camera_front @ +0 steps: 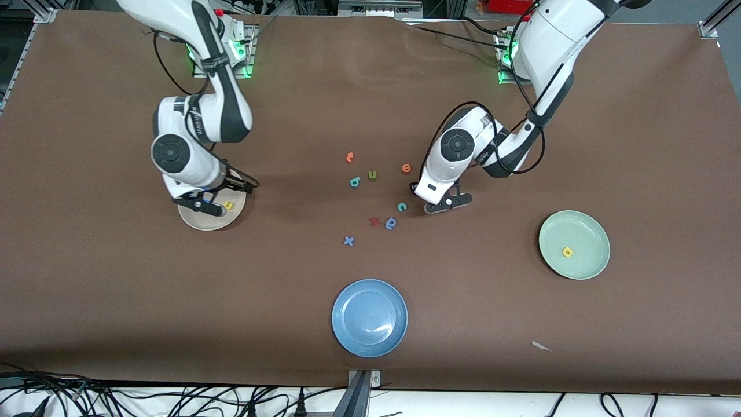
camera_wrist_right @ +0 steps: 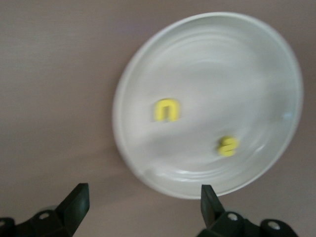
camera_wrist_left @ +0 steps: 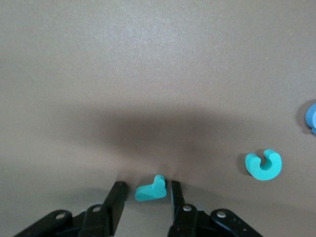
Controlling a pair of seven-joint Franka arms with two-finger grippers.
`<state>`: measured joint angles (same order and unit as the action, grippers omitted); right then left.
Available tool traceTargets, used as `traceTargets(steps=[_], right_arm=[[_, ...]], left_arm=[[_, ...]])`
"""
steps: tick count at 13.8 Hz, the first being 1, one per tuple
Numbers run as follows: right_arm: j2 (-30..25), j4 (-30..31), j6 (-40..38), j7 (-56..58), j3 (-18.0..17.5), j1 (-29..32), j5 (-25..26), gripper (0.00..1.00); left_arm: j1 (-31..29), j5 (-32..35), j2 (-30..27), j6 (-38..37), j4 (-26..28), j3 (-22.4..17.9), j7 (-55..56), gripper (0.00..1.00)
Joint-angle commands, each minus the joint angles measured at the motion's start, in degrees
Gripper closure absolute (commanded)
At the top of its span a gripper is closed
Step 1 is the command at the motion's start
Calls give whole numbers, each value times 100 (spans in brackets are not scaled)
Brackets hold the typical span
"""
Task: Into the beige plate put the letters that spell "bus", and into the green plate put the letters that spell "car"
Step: 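Grasp the teal q with the right gripper while the left gripper grasps teal letter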
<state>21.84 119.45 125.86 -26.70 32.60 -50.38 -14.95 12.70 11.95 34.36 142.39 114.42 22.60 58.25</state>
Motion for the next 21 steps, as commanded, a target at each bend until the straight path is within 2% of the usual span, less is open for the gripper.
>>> traceTargets(steps=[1, 4, 6, 9, 11, 13, 17, 21], right_arm=[[66, -447, -79, -1131, -464, -103, -140, 0], [504, -983, 236, -3394, -930, -366, -193, 1], [864, -1177, 710, -4681, -949, -804, -202, 10], [1523, -1720, 1125, -6107, -949, -1184, -202, 11], [1779, -2091, 1134, -6504, -975, -1229, -411, 11], [1868, -2206, 1143, -6506, -1186, -1220, -912, 12], [2000, -2180, 1143, -6541, -1352, -1220, -1063, 16], [2009, -2136, 1081, -6559, -1371, -1229, -1063, 22]], left_arm=[[66, 176, 0, 34, -7, -19, 204, 59], [83, 176, 9, 26, -7, -19, 266, 61], [83, 185, 9, 26, -7, -19, 257, 63], [75, 194, 18, 26, -16, -19, 240, 67], [75, 203, 35, 26, -68, -19, 240, 69], [75, 203, 62, 26, -78, -19, 240, 72], [75, 203, 62, 26, -78, -19, 196, 75], [13, 212, 27, -106, -244, -28, 100, 77]])
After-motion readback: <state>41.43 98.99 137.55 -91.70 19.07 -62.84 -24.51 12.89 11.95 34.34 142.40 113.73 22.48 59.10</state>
